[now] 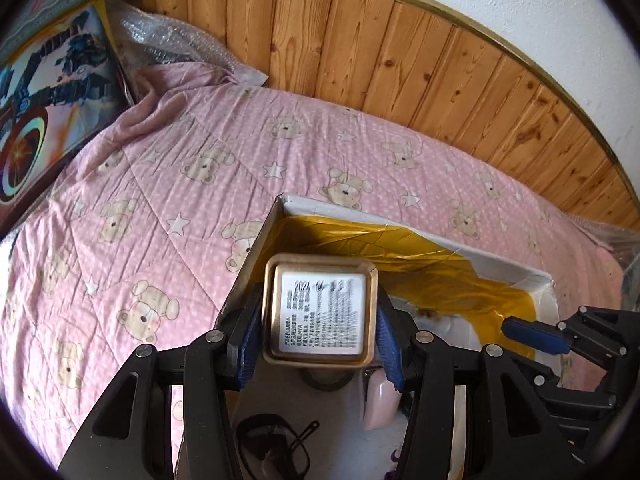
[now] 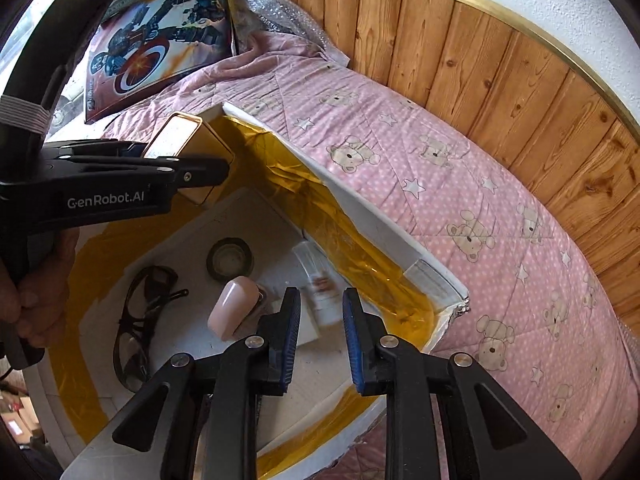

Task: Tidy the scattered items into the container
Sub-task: 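Open the right tool dropping the lighter while the left tool releases the gold tin, then withdraw both tools from the box toward the staples box and tissue pack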

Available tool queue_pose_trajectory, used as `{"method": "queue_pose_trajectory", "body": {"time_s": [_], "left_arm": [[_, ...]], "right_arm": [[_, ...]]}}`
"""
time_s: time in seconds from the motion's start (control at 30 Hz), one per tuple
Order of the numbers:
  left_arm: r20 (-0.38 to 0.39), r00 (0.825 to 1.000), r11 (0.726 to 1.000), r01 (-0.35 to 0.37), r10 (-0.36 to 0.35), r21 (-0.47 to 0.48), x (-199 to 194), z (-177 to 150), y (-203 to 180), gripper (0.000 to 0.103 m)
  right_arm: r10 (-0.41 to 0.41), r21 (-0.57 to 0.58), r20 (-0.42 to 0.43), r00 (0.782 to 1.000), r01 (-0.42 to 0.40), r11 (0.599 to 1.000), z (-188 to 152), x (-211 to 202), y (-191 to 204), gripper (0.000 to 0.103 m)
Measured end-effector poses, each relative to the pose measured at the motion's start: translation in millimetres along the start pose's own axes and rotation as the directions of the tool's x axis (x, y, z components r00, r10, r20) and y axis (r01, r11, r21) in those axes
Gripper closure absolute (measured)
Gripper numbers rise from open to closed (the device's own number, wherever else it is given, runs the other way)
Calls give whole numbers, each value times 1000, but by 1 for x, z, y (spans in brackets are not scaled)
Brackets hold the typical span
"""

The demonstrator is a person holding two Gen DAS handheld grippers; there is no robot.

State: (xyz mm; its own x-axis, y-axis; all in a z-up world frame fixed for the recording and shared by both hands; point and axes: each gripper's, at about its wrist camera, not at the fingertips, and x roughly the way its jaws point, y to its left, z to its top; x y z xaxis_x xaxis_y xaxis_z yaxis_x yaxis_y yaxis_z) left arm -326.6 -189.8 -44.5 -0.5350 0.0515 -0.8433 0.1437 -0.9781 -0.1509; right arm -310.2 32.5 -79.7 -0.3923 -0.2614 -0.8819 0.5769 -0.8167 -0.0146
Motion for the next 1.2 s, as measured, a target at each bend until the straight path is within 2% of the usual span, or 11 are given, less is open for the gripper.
{"method": "queue_pose_trajectory", "body": {"time_s": [0.27, 0.4, 0.6, 0.67, 0.7, 0.73, 0.77, 0.8, 0.87, 0.97, 1.2], "left_arm": [[3, 1000, 999, 19, -19, -30, -16, 2, 4, 50], [50, 999, 1000, 5, -4, -29, -44, -3, 3, 50], [156, 985, 996, 81, -76, -30, -125, -35, 4, 50], [210, 973, 996, 88, -91, 23, -143, -59, 1, 43], [191, 981, 998, 19, -31, 62, -136, -72, -3, 47], [128, 992, 999, 13, -19, 45, -127, -81, -1, 48], [90, 992, 996, 86, -87, 15, -128, -94, 3, 48], [130, 987, 995, 90, -95, 41, -142, -103, -1, 46], [214, 974, 995, 57, -74, 81, -172, -119, -10, 45], [188, 973, 991, 125, -132, 48, -187, -132, -16, 45], [126, 961, 958, 220, -245, 187, -211, -175, -94, 45]], "right_arm": [[30, 49, 50, 998, -33, 998, -11, -28, 7, 79], [52, 72, 106, 993, -60, 996, -18, -56, 20, 77], [62, 85, 238, 969, -84, 993, -36, -122, 45, 73], [37, 110, 320, 947, -76, 991, -54, -141, 54, 72], [-2, 119, 353, 936, -43, 992, -62, -142, 59, 68], [-84, 141, 320, 944, 40, 989, -68, -127, 65, 67], [-105, 201, 258, 960, 53, 978, -75, -111, 63, 71], [-86, 269, 258, 962, 14, 963, -84, -110, 58, 79], [-117, 280, 312, 943, 26, 960, -107, -129, 69, 78], [-112, 310, 295, 949, 16, 951, -131, -141, 67, 75], [-166, 476, 312, 935, -3, 879, -215, -186, 19, 71]]}}
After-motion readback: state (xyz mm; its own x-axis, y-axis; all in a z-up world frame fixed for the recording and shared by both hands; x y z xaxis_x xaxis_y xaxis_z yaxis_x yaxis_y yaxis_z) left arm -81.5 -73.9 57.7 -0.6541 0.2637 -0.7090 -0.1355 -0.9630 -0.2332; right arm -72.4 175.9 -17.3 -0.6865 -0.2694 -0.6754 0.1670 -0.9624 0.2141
